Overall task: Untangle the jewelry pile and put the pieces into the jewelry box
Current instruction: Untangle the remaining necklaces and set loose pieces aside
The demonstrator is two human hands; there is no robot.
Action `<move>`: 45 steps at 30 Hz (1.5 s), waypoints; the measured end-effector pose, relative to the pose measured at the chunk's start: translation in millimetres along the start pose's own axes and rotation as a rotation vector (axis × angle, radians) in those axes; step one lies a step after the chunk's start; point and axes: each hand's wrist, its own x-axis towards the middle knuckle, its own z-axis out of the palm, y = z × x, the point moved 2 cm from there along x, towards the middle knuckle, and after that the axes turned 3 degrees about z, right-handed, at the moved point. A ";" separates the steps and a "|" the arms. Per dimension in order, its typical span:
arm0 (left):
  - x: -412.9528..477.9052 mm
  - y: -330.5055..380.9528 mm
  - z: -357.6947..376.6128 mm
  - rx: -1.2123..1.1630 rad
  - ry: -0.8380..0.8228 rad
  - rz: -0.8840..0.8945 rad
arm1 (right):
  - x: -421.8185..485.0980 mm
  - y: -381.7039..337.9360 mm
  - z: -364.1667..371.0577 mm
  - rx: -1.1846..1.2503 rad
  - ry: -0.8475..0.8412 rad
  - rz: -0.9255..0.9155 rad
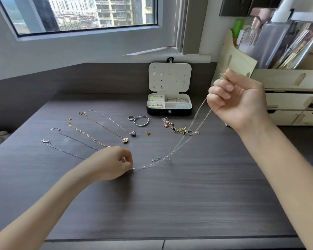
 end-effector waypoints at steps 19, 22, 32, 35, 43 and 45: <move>-7.5 4.0 -16.3 -0.462 -0.078 -0.017 | -13.4 43.7 -63.2 -1.823 0.060 0.114; -15.0 18.0 -36.5 -0.895 -0.128 0.090 | -19.8 55.5 -61.7 -2.061 0.020 0.106; -0.4 40.9 -56.0 -1.161 -0.108 0.244 | -28.8 100.6 -41.3 -1.973 -0.496 -0.087; 2.0 36.9 -54.1 -1.281 -0.102 0.227 | -24.5 108.1 -45.6 -1.968 -0.466 -0.151; -5.2 19.3 -64.8 -1.539 0.039 0.225 | -19.0 95.2 -56.8 -2.052 -0.484 -0.066; -6.7 18.1 -70.2 -1.571 0.075 0.250 | -16.7 90.1 -58.7 -2.108 -0.484 -0.012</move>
